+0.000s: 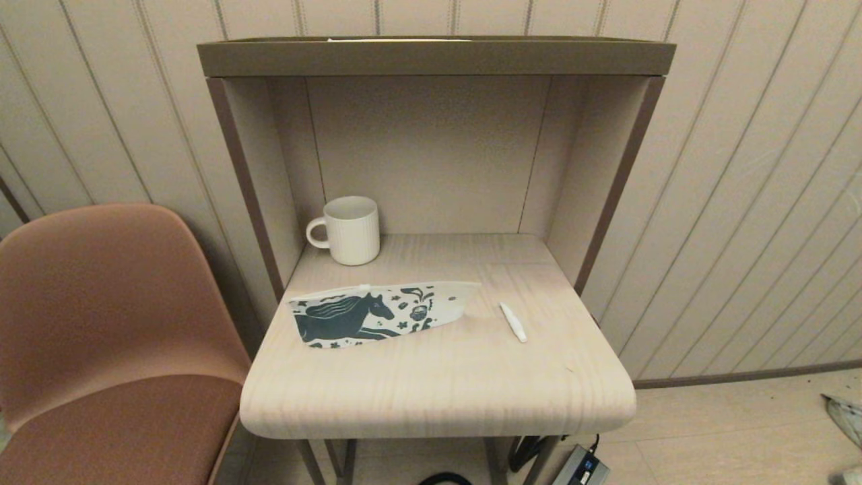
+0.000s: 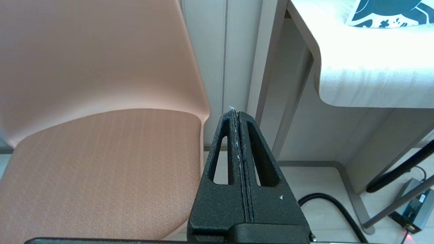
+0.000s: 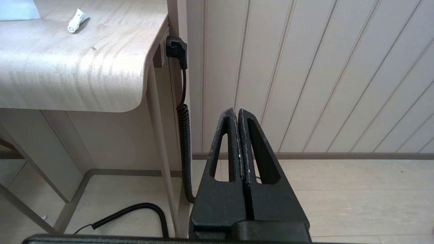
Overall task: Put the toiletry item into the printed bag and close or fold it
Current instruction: Pick up the storage bag
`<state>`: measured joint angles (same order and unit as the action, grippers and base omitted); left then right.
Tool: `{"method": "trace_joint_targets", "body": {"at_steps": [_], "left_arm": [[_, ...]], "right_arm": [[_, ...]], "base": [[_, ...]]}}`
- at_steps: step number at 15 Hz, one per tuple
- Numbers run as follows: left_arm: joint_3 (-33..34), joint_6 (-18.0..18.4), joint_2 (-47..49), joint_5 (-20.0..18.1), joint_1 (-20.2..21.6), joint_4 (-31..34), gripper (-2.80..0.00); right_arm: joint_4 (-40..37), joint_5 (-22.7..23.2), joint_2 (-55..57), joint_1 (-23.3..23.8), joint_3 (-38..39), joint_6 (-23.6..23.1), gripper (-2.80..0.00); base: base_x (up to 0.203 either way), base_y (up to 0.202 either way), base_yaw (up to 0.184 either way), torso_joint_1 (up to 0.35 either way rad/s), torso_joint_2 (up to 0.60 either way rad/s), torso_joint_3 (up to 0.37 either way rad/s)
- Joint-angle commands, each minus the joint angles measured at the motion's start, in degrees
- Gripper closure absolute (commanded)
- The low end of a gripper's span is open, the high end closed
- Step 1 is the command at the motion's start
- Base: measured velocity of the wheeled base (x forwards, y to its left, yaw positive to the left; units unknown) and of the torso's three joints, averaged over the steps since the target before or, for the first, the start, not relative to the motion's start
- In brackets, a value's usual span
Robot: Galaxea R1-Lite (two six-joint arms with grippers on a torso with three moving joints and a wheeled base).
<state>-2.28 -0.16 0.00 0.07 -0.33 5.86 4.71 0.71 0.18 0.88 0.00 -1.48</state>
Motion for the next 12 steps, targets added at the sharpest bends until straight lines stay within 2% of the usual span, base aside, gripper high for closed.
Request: {"method": "trace_joint_targets", "body": {"at_steps": [1,7,9,12], "left_arm": [[-0.01,-0.02,0.0,0.01,-0.02,0.02,0.0],[-0.19,0.31,0.0,0.39,-0.02,-0.05,0.0],[-4.52,0.34,0.95,0.21,-0.01,-0.16,0.0],[-12.98,-0.78,12.22,0.17,-0.09,-1.13,0.0]], "right_arm": [[0.04,0.08,0.08,0.0,0.0,-0.02,0.0],[0.04,0.05,0.08,0.09,0.0,-0.02,0.0],[0.04,0.0,0.08,0.09,0.0,-0.02,0.0],[0.04,0.0,0.08,0.09,0.0,-0.02,0.0]], "base": [[0.0,0.0,0.0,0.0,0.0,0.0],[0.0,0.0,0.0,0.0,0.0,0.0],[0.0,0.0,0.0,0.0,0.0,0.0],[0.0,0.0,0.0,0.0,0.0,0.0]]}}
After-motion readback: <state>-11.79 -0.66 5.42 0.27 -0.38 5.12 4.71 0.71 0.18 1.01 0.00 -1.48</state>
